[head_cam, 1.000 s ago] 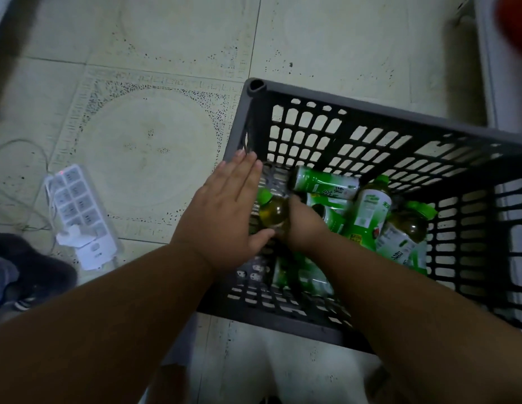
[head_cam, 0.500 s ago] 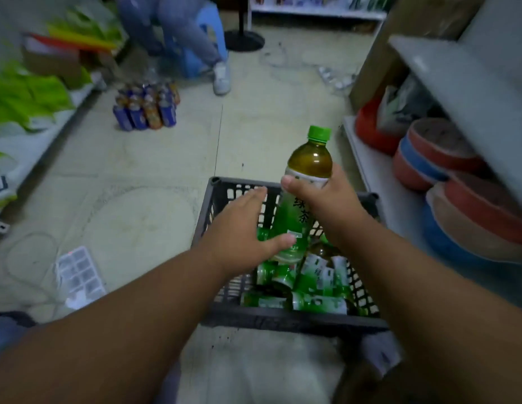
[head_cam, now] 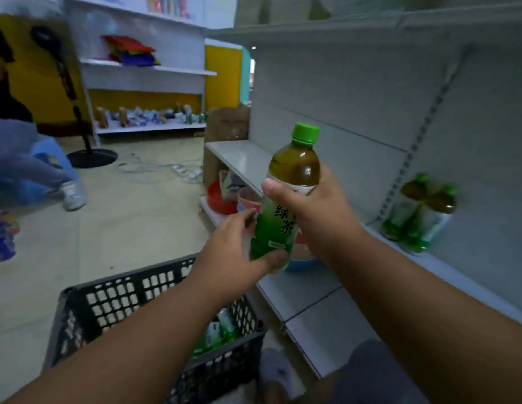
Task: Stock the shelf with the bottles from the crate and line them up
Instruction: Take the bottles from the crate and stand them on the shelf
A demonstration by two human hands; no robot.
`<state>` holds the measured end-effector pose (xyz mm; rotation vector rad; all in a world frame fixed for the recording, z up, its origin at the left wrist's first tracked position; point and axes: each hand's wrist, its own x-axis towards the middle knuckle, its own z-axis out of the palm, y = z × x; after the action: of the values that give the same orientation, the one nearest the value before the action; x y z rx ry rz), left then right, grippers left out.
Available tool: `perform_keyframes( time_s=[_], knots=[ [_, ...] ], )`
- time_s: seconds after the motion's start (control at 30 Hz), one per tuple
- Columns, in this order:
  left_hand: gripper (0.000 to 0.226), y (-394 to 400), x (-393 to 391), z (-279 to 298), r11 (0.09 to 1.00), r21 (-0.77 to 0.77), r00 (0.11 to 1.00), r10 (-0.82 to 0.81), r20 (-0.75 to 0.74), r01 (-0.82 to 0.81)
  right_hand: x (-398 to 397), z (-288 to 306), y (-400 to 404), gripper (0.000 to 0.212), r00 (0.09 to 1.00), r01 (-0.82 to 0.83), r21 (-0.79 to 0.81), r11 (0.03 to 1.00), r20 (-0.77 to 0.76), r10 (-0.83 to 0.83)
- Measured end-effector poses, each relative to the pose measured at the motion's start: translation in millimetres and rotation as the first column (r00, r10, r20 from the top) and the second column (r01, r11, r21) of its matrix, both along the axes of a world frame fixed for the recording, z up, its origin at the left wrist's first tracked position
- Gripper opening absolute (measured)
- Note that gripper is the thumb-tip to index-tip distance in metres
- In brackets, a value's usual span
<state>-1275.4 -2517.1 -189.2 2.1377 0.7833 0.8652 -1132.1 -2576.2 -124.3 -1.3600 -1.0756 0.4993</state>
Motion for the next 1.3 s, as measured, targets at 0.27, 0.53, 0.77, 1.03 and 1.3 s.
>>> perform_keyframes(
  time_s=[0.27,0.53,0.77,1.03,1.3],
  knots=[
    [0.083,-43.8,98.3,12.7,0.941,-0.014,0.941,-0.337,-0.022,0.337,65.1,7.6,-84.5,0.065,0.928,0.373,-0.011,0.928,-0.012,-0.374],
    [0.096,-63.5,232.2,-30.1,0.804,0.128,0.795,-0.527,-0.299,0.581,165.6,-38.6,-137.9,0.071,0.761,0.642,-0.072,0.763,-0.058,-0.646],
    [0.1,-69.3,350.7,-81.3,0.667,0.199,0.656,-0.554,-0.512,0.718,258.7,-93.7,-163.7,0.064,0.651,0.731,-0.194,0.655,-0.09,-0.754],
    [0.103,-59.8,410.4,-138.1,0.615,0.354,0.66,-0.386,-0.644,0.705,340.5,-119.5,-145.4,0.064,0.534,0.831,-0.203,0.517,0.034,-0.845],
    [0.099,-56.0,417.0,-149.8,0.583,0.284,0.564,-0.379,-0.734,0.761,329.5,-146.7,-158.3,0.056,0.467,0.877,-0.3,0.376,0.342,-0.816]
  ],
)
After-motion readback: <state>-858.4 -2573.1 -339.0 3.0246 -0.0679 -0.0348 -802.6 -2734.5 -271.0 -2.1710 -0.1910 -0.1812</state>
